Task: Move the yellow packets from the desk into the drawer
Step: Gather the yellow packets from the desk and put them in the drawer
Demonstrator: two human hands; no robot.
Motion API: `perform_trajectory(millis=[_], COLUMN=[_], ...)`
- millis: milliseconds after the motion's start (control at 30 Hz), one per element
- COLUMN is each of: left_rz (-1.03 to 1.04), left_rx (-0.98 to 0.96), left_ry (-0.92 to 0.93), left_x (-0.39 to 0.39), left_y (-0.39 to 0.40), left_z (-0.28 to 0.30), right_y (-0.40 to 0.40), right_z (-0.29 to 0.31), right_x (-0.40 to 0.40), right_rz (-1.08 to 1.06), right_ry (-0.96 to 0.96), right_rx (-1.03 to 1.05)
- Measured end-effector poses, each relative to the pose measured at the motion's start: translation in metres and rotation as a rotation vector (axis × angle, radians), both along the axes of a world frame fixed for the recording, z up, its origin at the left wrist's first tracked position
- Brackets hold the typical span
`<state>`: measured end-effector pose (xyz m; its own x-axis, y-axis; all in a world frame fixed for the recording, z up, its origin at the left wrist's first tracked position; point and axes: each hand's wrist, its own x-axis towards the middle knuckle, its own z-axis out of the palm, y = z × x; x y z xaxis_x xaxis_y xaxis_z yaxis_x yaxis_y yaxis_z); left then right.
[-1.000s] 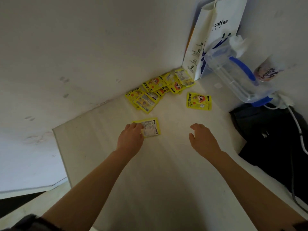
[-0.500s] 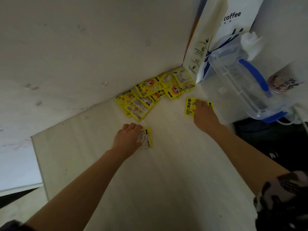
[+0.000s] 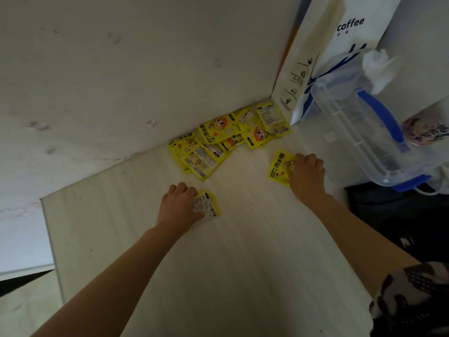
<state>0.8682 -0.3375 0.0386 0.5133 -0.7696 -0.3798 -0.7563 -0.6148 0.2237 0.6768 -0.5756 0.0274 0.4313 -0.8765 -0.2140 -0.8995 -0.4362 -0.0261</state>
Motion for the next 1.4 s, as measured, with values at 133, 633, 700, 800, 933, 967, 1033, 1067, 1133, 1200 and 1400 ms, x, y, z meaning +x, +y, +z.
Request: perform_trajectory(millis=[133,633,700,800,933,967,1033,1067,1133,1200,1400], left_rz=[0.011,0.154,0.173,0.188,0.181,0.177,0.186,0.195,0.215,0.235,0.331], left_rx=[-0.079,-0.22,-0.229,-0.241,-0.215,-0.21,-0.207,-0.205,-0.201,-0.198,-0.207], left_ry=[0.026,0.053,0.074,0.078,0.011,-0.003,-0.012,-0.01,-0.003,0.001,0.069], left_x=[-0.001,0.052,0.058,0.062,0.058,0.056,0.053,0.052,0.05,0.047,0.035], left_y=[0.001,-0.062,-0.075,-0.086,-0.087,-0.085,-0.083,-0.081,-0.078,-0.075,-0.057], left_z=[0.002,0.016,0.014,0.01,0.003,0.001,-0.002,-0.003,-0.004,-0.004,-0.002], right_y=[0.004,-0.043,-0.054,-0.07,-0.079,-0.079,-0.079,-0.078,-0.075,-0.072,-0.047], right_z=[-0.003,0.02,0.021,0.011,-0.007,-0.011,-0.017,-0.019,-0.02,-0.018,-0.011], right_x=[0.0,0.066,0.08,0.097,0.107,0.107,0.105,0.104,0.1,0.096,0.075], right_rz=[0.027,-0.095,-0.115,-0.1,-0.001,0.018,0.065,0.084,0.084,0.053,-0.057], right_ry=[0.031,-0.253,-0.286,-0.333,-0.3,-0.294,-0.257,-0.235,-0.238,-0.275,-0.227], right_rx=[-0.021,0.073,0.079,0.116,0.038,0.023,0.007,0.003,0.0,-0.007,-0.005])
